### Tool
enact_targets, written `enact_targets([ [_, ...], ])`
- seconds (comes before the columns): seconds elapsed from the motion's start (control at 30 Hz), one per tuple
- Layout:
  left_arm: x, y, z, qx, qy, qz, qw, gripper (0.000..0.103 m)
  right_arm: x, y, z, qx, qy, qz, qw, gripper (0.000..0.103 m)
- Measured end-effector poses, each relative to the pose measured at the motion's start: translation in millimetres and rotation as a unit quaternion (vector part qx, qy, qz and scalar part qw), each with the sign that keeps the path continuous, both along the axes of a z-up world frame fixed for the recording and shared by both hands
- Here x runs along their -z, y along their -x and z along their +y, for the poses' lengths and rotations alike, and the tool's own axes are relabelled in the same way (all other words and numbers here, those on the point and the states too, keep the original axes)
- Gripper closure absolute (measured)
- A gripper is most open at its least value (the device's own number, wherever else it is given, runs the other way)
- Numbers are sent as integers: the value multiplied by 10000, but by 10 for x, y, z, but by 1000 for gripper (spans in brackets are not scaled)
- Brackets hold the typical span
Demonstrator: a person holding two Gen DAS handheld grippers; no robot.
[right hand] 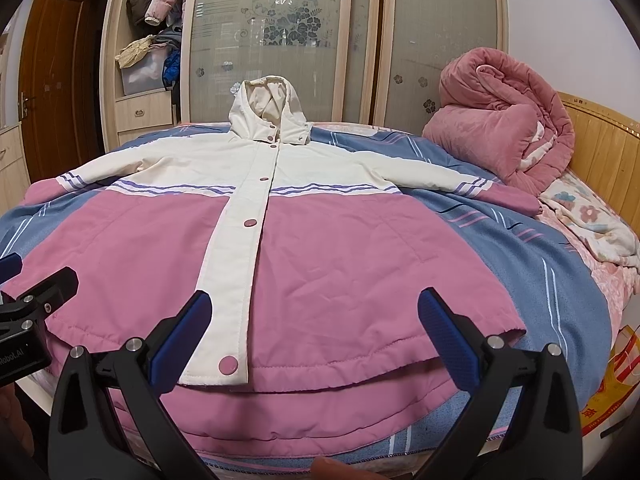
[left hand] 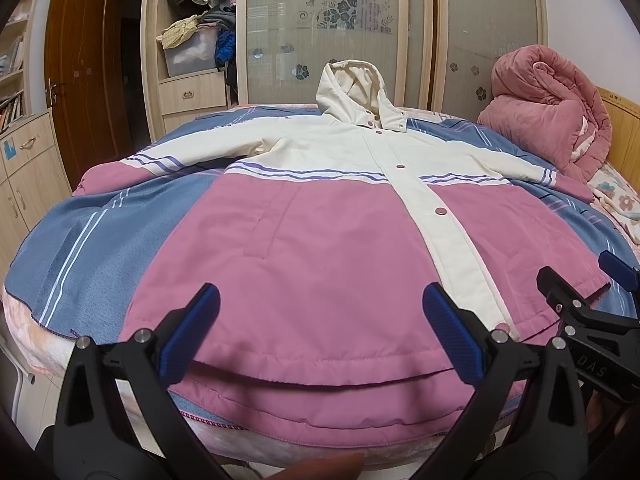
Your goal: Fold large clothes
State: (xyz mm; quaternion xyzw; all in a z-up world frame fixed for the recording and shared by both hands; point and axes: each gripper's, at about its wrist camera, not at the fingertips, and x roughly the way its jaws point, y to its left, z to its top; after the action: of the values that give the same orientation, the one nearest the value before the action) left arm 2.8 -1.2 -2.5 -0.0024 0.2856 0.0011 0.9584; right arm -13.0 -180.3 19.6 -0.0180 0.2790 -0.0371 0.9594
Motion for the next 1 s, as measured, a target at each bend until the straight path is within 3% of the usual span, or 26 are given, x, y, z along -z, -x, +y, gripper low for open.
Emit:
enact_targets([
  [1.0,42,13,-14,7,19,23,10000,2,22,1,-25,8,11,-5,10000,1],
])
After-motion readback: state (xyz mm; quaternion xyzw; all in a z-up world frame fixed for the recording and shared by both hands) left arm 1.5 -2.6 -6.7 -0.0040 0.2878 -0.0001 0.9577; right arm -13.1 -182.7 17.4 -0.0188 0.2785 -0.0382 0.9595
